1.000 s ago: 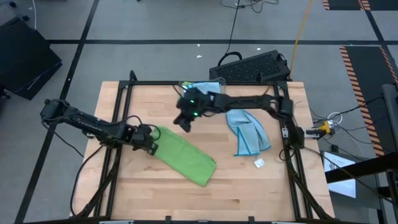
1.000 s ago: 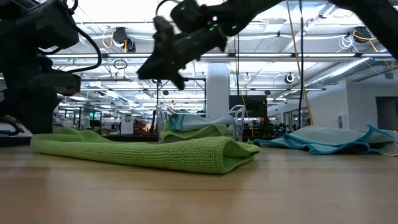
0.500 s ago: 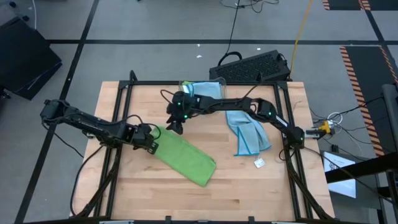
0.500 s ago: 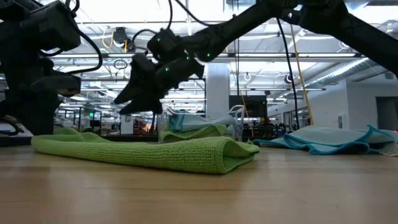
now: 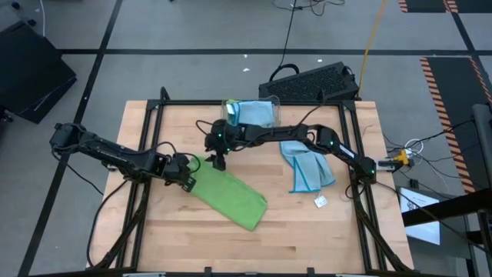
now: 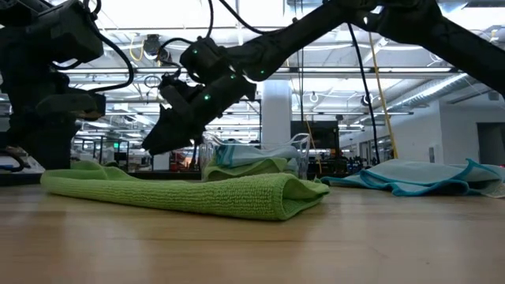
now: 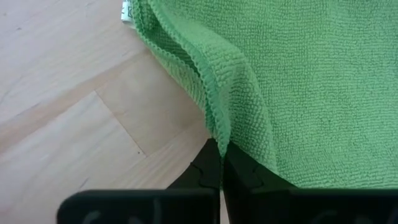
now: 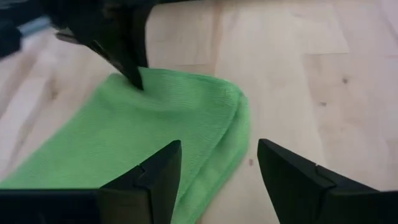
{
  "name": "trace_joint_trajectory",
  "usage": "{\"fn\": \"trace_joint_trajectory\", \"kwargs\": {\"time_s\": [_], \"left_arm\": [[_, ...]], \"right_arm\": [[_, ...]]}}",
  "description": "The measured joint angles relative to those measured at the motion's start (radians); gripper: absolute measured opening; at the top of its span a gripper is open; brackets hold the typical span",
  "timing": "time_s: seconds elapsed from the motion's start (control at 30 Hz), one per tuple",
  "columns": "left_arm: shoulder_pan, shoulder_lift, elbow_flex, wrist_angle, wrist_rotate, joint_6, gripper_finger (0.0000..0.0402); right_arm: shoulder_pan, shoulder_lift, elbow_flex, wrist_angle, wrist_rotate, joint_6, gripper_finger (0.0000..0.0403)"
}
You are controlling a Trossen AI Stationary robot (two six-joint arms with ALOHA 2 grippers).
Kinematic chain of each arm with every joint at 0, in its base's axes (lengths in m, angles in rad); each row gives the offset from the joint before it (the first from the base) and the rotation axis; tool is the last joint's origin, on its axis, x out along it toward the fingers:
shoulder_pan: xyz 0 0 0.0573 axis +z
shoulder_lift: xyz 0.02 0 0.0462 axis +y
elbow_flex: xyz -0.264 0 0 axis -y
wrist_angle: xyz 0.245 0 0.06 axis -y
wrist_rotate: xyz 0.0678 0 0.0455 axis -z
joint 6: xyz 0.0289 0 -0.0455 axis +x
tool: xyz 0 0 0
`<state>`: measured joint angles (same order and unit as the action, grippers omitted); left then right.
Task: Fold microfiber towels
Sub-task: Fold the green microfiber cloth
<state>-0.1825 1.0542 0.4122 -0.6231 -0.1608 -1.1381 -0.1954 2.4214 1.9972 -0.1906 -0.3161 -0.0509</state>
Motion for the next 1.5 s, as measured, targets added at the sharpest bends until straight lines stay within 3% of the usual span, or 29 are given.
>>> {"fn": "trace_joint_trajectory", "kwargs": {"time_s": [0.27,0.47,0.63,1.0,1.23,1.5], "left_arm": [[0.0,0.0,0.0,0.0,0.001,0.001,0.0004],[0.0,0.0,0.0,0.0,-0.001,0.005,0.0004],[0.0,0.0,0.001,0.0,-0.001,0.008,0.0004],[0.0,0.0,0.001,0.024,0.0,0.03,0.0005],[0.0,0.0,0.001,0.024,0.0,0.038,0.0005],[0.0,0.0,0.001,0.021,-0.015,0.044,0.0005]], "right_arm": [[0.073,0.004,0.0,0.012,0.114,0.144,0.0206],[0.093,0.022,-0.001,0.057,0.263,0.161,0.0206],[0.073,0.061,0.0,0.123,0.238,0.241,0.0206],[0.059,0.128,-0.001,0.164,0.234,0.238,0.0199],[0.078,0.138,0.002,0.152,0.262,0.203,0.0149],[0.088,0.14,0.002,0.125,0.252,0.215,0.0035]]}}
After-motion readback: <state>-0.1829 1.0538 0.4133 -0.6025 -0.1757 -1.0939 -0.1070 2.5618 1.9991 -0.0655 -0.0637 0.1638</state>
